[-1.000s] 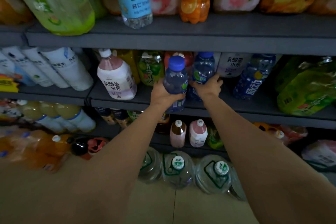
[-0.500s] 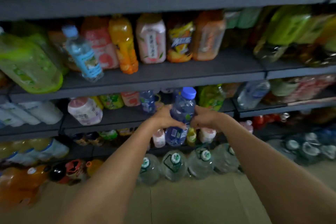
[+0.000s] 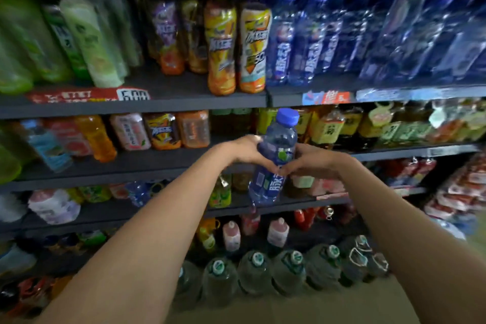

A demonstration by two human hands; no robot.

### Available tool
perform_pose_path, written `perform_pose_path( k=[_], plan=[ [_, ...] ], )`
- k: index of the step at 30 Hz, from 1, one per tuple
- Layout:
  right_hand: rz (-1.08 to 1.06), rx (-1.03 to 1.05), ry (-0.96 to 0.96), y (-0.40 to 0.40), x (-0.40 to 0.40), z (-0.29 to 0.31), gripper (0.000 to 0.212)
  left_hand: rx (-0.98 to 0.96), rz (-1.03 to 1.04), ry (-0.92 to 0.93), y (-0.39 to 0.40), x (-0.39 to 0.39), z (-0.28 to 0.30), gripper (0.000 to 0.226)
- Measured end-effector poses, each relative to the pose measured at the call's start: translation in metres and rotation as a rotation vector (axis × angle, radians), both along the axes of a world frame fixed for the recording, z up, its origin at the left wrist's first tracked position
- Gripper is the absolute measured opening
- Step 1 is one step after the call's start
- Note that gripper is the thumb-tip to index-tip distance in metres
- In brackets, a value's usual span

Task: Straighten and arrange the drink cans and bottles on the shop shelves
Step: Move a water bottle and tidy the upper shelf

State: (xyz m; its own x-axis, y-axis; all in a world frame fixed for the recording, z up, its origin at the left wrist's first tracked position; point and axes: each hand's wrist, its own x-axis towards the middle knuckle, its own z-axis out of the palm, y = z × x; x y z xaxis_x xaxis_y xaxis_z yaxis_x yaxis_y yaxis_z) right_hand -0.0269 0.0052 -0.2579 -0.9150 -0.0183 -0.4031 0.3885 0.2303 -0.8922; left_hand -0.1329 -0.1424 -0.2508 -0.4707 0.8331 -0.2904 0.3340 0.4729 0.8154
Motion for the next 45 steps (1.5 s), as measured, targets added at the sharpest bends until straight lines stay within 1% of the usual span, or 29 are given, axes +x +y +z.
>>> perform_pose_path(
  k=[2,3,5,6,8,10,12,13,15,17,20,22,25,28,32,34,35,37,38,40,42,43,45],
  plan=[
    [-0.07,-0.016,0.076,0.019,0.004,0.028,0.04,0.048,0.031,0.012,0.021,-0.002,0.028,0.045],
    [-0.111,-0.019,0.123,0.027,0.004,0.041,0.042,0.081,0.055,0.016,0.03,-0.004,0.041,0.052],
    [-0.182,-0.018,0.217,0.041,0.005,0.067,0.05,0.151,0.123,0.042,0.047,-0.008,0.063,0.074],
    [-0.208,-0.001,0.263,0.047,0.005,0.077,0.052,0.196,0.162,0.05,0.057,-0.011,0.07,0.073],
    [-0.245,0.147,0.362,0.056,-0.001,0.093,0.055,0.309,0.259,0.054,0.076,-0.014,0.084,0.058],
    [-0.36,0.372,0.482,0.065,-0.011,0.1,0.055,0.391,0.335,0.061,0.101,-0.015,0.094,0.068],
    [-0.564,0.549,0.596,0.075,-0.019,0.102,0.051,0.473,0.329,0.072,0.127,-0.01,0.104,0.068],
    [-0.644,0.575,0.651,0.083,-0.024,0.101,0.052,0.495,0.327,0.1,0.14,-0.01,0.108,0.069],
    [-0.771,0.539,0.732,0.102,-0.034,0.102,0.055,0.48,0.309,0.205,0.165,-0.012,0.119,0.073],
    [-0.841,0.496,0.715,0.123,-0.047,0.105,0.054,0.423,0.319,0.331,0.182,-0.021,0.122,0.065],
    [-0.796,0.518,0.581,0.15,-0.064,0.105,0.059,0.351,0.428,0.502,0.193,-0.037,0.114,0.037],
    [-0.749,0.551,0.519,0.165,-0.074,0.102,0.06,0.332,0.506,0.554,0.196,-0.046,0.108,0.029],
    [-0.699,0.565,0.487,0.179,-0.096,0.103,0.061,0.291,0.526,0.572,0.199,-0.052,0.108,0.031],
    [-0.69,0.564,0.456,0.191,-0.114,0.101,0.063,0.24,0.499,0.661,0.205,-0.051,0.101,0.035],
    [-0.679,0.594,0.481,0.194,-0.124,0.092,0.072,0.283,0.508,0.741,0.207,-0.05,0.089,0.04],
    [-0.75,0.598,0.546,0.187,-0.123,0.084,0.069,0.27,0.507,0.777,0.208,-0.048,0.088,0.042],
    [-0.808,0.622,0.617,0.182,-0.121,0.08,0.063,0.257,0.512,0.791,0.208,-0.046,0.087,0.043],
    [-0.9,0.689,0.781,0.17,-0.115,0.074,0.042,0.266,0.559,0.817,0.207,-0.04,0.085,0.041],
    [-0.905,0.714,0.854,0.164,-0.112,0.072,0.033,0.287,0.594,0.831,0.205,-0.037,0.084,0.039],
    [-0.837,0.715,0.971,0.149,-0.105,0.067,0.024,0.33,0.643,0.897,0.197,-0.029,0.078,0.034],
    [-0.703,0.631,1.054,0.13,-0.098,0.06,0.024,0.361,0.635,0.979,0.182,-0.019,0.067,0.031],
    [-0.628,0.592,1.073,0.119,-0.093,0.054,0.025,0.366,0.612,1.012,0.172,-0.014,0.058,0.03],
    [-0.5,0.582,1.074,0.097,-0.085,0.037,0.023,0.328,0.574,1.041,0.144,-0.006,0.033,0.028]
  ],
)
